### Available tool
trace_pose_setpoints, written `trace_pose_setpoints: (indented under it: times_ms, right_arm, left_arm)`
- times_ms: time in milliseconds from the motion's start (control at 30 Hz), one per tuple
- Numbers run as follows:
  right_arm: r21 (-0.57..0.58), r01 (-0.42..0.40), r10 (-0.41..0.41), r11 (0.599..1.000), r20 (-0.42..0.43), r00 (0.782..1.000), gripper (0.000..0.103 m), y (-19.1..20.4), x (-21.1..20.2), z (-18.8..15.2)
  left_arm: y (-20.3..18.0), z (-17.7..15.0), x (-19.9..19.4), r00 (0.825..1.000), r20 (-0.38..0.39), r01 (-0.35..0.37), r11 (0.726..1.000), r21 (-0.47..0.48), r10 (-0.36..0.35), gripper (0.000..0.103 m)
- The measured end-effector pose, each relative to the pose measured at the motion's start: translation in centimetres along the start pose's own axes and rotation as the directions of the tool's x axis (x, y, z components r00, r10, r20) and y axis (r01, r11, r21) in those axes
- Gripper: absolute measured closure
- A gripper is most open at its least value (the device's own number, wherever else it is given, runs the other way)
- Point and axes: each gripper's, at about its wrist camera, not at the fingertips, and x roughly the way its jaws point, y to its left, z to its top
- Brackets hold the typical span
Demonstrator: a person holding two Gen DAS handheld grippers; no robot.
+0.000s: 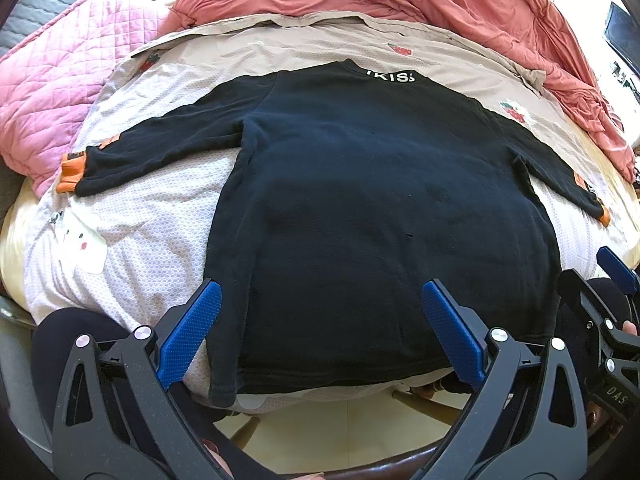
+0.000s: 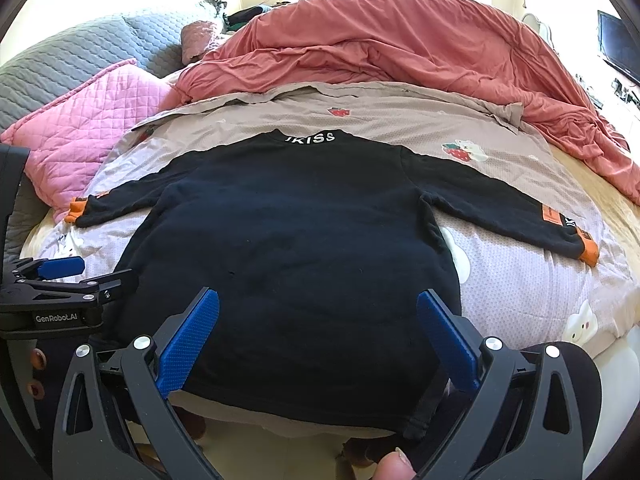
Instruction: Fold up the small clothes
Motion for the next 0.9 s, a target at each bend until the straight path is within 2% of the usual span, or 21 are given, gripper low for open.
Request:
trace_pose_setpoints:
  times_ms: [900]
  right_arm:
    - [-0.016,0.007,-0.007,1.0,0.002,1.0,0.004,0.09,0.0,-0.06]
  left_arm:
    - [-0.15,-0.17,0.09,1.0,0.002,-0.007,1.0,0.005,0.007,0.009]
